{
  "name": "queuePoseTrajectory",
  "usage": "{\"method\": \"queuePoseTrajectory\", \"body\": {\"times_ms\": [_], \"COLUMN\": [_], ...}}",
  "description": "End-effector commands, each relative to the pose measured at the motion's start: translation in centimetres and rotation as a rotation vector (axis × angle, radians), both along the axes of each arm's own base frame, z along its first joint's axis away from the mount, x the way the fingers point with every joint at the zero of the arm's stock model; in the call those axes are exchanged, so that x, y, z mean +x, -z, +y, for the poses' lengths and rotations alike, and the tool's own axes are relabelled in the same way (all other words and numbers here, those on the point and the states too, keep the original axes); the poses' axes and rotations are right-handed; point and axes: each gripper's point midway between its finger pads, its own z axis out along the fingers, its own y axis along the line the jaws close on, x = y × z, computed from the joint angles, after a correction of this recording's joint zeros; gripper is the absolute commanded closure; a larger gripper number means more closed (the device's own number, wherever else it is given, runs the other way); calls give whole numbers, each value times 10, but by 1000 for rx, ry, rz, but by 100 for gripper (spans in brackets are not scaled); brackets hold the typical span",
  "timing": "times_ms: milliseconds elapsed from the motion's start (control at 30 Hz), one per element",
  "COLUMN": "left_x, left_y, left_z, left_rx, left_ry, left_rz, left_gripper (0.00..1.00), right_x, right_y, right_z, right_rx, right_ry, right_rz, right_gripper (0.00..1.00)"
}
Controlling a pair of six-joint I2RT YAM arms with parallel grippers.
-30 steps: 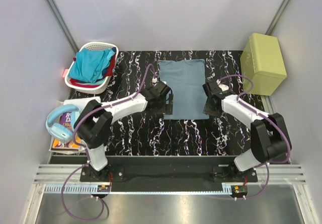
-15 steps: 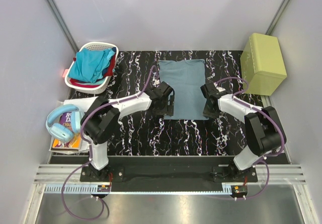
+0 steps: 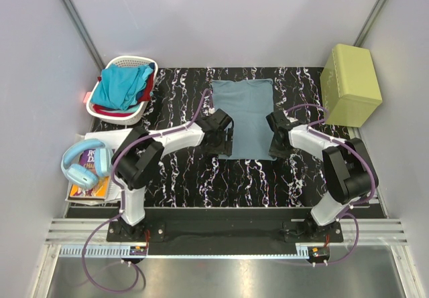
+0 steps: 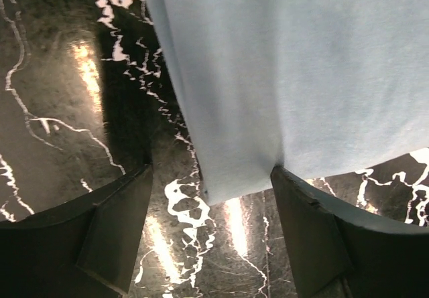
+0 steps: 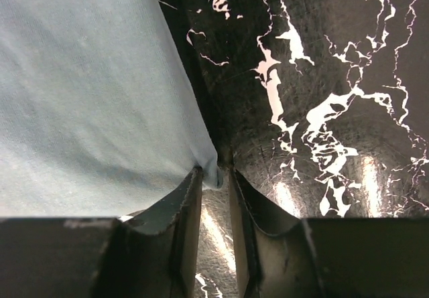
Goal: Fold and stack the t-shirts
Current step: Grab one side of the 2/3 rectangular tshirt with both arms
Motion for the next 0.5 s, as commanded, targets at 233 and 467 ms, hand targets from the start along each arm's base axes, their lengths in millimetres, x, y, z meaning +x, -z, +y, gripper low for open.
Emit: {"method": "queuePoseTrajectory", "body": {"times_ms": [233,467], "left_x": [7,0], "left_y": [-14,-13], "left_z": [-31,-29], "left_rx": [-115,-113], "left_ry": [39,54], "left_rz": [0,11], "left_gripper": [48,75], "right_x": [-5,-12], "right_y": [6,6], "right_z": [5,3], "right_rx": [36,41], "right_ry": [4,12], "right_rz": [24,31], "right_gripper": [95,100]}}
